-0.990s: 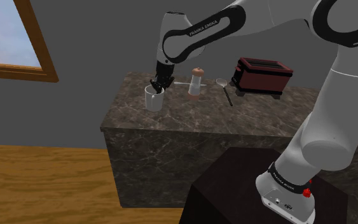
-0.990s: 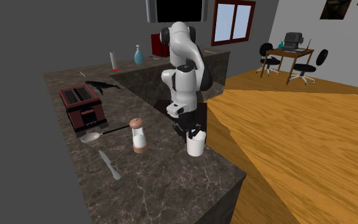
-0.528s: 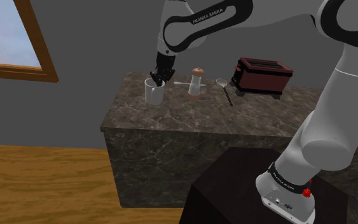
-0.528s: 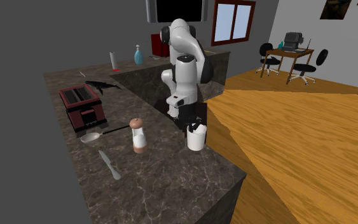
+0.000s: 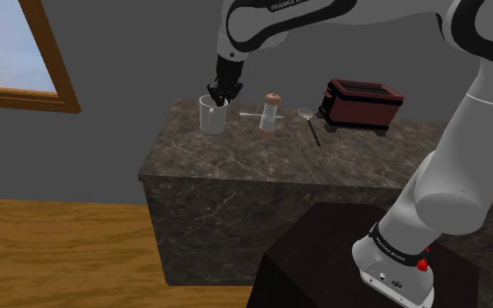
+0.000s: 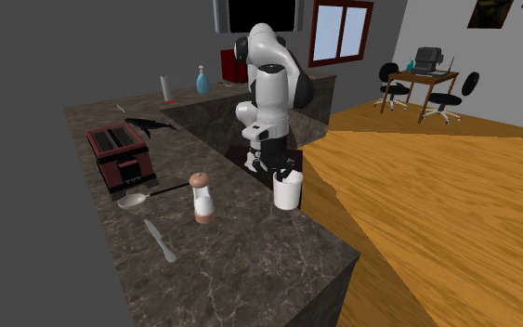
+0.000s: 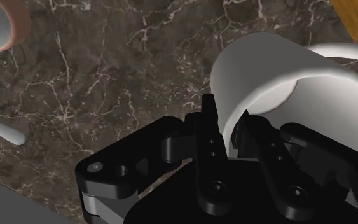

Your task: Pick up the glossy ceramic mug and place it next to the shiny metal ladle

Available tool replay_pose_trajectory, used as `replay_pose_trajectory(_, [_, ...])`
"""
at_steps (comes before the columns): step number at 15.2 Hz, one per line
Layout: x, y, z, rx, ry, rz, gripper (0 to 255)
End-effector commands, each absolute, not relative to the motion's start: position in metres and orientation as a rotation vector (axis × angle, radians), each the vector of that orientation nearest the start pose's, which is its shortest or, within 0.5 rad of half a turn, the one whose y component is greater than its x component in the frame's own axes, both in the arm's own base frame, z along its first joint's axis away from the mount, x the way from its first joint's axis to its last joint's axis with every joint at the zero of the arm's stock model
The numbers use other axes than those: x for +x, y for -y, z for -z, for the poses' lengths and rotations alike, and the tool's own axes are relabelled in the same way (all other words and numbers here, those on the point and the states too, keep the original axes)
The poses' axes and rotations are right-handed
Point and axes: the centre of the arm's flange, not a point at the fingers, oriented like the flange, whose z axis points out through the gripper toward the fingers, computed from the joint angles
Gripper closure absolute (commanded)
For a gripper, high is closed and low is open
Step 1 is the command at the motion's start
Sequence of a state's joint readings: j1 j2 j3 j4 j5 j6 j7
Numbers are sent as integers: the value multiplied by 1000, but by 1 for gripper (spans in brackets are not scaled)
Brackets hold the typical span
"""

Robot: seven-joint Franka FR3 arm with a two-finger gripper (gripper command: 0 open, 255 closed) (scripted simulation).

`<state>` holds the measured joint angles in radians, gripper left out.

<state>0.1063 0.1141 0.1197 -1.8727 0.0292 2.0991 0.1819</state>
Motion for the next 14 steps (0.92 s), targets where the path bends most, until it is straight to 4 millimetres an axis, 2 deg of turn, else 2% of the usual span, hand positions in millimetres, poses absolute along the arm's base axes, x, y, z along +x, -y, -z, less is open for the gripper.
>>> replay_pose_trajectory(1, [587, -135, -473, -3076, 45, 158, 255])
replay_pose_trajectory(10, [587, -135, -519, -3076, 45, 158, 255])
replay_pose_trajectory(14, [560, -89, -520, -3076, 45, 158, 255])
